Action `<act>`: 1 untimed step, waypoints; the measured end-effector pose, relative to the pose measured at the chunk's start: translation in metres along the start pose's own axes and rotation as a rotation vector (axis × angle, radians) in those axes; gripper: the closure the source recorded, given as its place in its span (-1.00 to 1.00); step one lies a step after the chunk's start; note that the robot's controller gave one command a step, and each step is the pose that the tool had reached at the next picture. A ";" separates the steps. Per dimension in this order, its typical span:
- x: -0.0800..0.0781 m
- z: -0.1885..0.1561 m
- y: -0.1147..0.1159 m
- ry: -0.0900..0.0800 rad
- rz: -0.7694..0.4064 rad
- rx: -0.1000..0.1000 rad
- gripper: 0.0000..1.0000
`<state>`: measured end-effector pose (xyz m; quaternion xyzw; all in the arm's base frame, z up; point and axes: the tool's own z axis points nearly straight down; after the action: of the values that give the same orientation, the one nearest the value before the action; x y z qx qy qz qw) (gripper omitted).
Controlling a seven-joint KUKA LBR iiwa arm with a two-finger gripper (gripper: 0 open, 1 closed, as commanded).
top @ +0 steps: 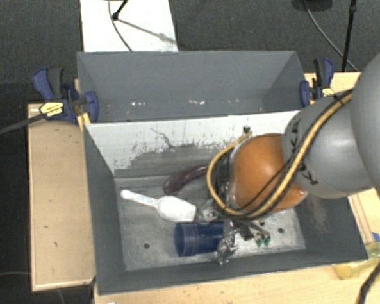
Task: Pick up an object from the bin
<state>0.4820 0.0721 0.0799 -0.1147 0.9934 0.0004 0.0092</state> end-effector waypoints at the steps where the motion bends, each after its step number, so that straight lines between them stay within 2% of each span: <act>1: 0.001 -0.012 0.001 0.013 -0.001 -0.002 1.00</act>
Offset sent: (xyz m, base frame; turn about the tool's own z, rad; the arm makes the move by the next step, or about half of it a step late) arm 0.0000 0.0001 0.0510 0.0000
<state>0.4804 0.0725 0.0914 -0.1151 0.9933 0.0004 0.0027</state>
